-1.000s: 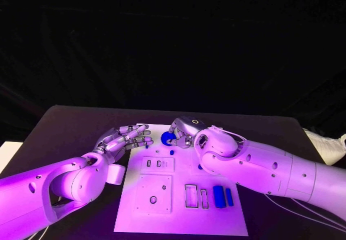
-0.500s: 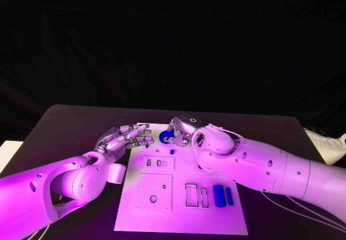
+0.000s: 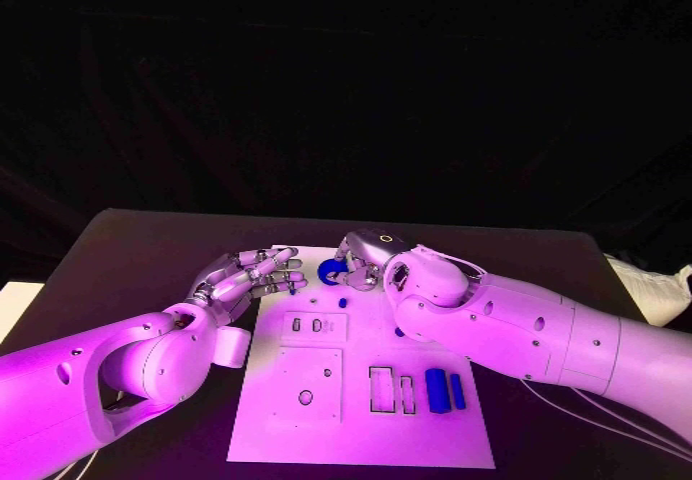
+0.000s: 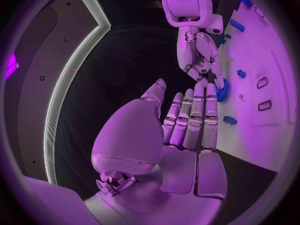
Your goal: Assemble the parts on the task board
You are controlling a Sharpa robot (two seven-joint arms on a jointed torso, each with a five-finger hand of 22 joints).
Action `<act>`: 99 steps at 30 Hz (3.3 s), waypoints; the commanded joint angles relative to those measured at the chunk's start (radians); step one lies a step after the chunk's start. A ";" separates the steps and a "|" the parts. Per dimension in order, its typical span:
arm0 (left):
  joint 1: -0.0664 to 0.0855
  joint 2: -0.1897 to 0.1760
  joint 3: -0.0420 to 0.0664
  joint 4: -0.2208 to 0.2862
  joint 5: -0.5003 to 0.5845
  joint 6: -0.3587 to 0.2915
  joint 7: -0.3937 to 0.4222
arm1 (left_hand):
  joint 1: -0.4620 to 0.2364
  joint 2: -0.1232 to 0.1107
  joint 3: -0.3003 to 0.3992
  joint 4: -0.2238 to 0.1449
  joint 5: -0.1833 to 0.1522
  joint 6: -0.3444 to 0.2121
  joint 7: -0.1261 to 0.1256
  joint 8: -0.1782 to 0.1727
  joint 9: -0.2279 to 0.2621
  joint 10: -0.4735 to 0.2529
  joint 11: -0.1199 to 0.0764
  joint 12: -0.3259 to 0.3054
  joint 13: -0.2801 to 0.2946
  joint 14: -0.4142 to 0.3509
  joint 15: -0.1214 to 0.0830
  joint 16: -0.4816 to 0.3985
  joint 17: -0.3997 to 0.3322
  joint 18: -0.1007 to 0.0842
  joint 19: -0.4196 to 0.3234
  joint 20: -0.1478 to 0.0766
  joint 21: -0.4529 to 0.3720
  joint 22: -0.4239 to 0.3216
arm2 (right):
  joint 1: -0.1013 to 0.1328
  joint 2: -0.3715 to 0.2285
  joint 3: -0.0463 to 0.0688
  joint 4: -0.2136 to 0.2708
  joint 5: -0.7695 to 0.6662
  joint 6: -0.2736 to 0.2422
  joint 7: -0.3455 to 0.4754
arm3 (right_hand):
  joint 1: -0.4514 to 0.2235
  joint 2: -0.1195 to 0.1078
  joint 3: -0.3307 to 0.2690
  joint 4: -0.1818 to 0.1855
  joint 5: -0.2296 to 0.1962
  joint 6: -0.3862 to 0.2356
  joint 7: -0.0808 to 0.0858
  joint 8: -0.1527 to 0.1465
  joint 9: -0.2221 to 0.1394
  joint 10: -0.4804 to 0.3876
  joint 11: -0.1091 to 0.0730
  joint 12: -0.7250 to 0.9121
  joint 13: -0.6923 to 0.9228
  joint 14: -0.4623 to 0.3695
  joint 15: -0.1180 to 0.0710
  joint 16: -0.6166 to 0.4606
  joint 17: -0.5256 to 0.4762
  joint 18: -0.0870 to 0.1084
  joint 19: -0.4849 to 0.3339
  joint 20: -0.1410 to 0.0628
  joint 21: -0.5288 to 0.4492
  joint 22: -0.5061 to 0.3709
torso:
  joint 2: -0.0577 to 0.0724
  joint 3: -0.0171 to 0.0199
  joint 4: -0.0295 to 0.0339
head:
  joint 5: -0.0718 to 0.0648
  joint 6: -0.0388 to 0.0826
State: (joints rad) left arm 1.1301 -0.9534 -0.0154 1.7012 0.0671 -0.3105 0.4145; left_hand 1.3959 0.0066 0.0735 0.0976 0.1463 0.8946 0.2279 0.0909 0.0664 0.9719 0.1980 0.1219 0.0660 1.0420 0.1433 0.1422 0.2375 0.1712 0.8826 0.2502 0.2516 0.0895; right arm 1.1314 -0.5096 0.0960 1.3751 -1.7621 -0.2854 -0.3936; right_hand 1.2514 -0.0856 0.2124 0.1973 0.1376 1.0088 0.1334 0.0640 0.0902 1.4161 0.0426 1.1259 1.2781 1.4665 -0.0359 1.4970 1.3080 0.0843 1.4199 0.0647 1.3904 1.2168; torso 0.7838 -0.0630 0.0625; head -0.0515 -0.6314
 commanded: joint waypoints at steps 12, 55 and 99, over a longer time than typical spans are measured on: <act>0.001 0.002 0.001 0.000 0.003 0.019 0.003 | 0.002 0.004 0.000 -0.008 -0.003 -0.006 0.026 0.005 0.001 -0.006 -0.002 0.006 -0.001 0.006 0.001 -0.007 -0.002 0.012 -0.001 0.004 -0.005 -0.002 | -0.007 -0.008 -0.005 0.001 -0.009 0.015 -0.019 | 0.001 0.000 -0.004 -0.006 0.007 0.003 -0.002 0.002 0.001 -0.001 0.000 0.000 0.003 0.077 0.005 -0.002 0.128 -0.014 -0.001 0.009 0.004 0.000 | 0.000 0.0002 -0.0005 | -0.001 0.003; 0.001 0.008 0.001 -0.006 0.004 0.018 0.001 | 0.001 0.003 0.001 -0.009 -0.003 -0.007 0.026 0.005 0.001 -0.007 -0.002 0.007 -0.001 0.006 0.002 -0.008 -0.003 0.012 -0.001 0.004 -0.006 -0.003 | -0.009 -0.020 -0.005 -0.007 0.081 0.010 -0.005 | -0.108 0.032 -0.158 0.086 0.098 -0.039 0.009 0.008 -0.017 0.010 0.012 0.029 0.026 0.083 0.016 0.014 0.157 -0.021 0.015 0.020 0.026 0.040 | -0.001 -0.0013 0.0012 | -0.007 -0.009; -0.003 0.017 0.000 -0.065 0.009 0.021 0.011 | 0.002 0.004 0.003 -0.011 -0.003 -0.007 0.026 0.006 0.001 -0.008 -0.002 0.008 -0.001 0.006 0.001 -0.009 -0.004 0.012 0.000 0.004 -0.007 -0.004 | -0.030 -0.456 0.009 0.017 0.582 -0.039 0.541 | 0.159 -0.002 -0.164 -0.080 0.113 -0.035 0.009 0.000 -0.022 -0.035 0.008 -0.065 -0.026 0.071 0.011 -0.014 0.114 -0.016 -0.002 0.015 0.013 0.018 | -0.020 0.0328 -0.0566 | -0.002 0.005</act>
State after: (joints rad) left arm 1.1278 -0.9392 -0.0159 1.6380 0.0713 -0.3083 0.4132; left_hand 1.3959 0.0066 0.0777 0.0933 0.1464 0.8946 0.2279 0.0909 0.0664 0.9719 0.1980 0.1272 0.0658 1.0420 0.1433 0.1356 0.2346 0.1712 0.8826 0.2502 0.2516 0.0874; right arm 1.1043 -0.9668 0.1054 1.3992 -1.1730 -0.3609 0.1253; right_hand 1.4073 -0.0832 0.0500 0.1226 0.2534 0.9757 0.1423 0.0652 0.0695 1.3871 0.0494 1.0661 1.2528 1.4666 -0.0248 1.4861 1.3081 0.0757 1.4246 0.0773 1.4079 1.2359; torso 0.7635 -0.0346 0.0070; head -0.0526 -0.6263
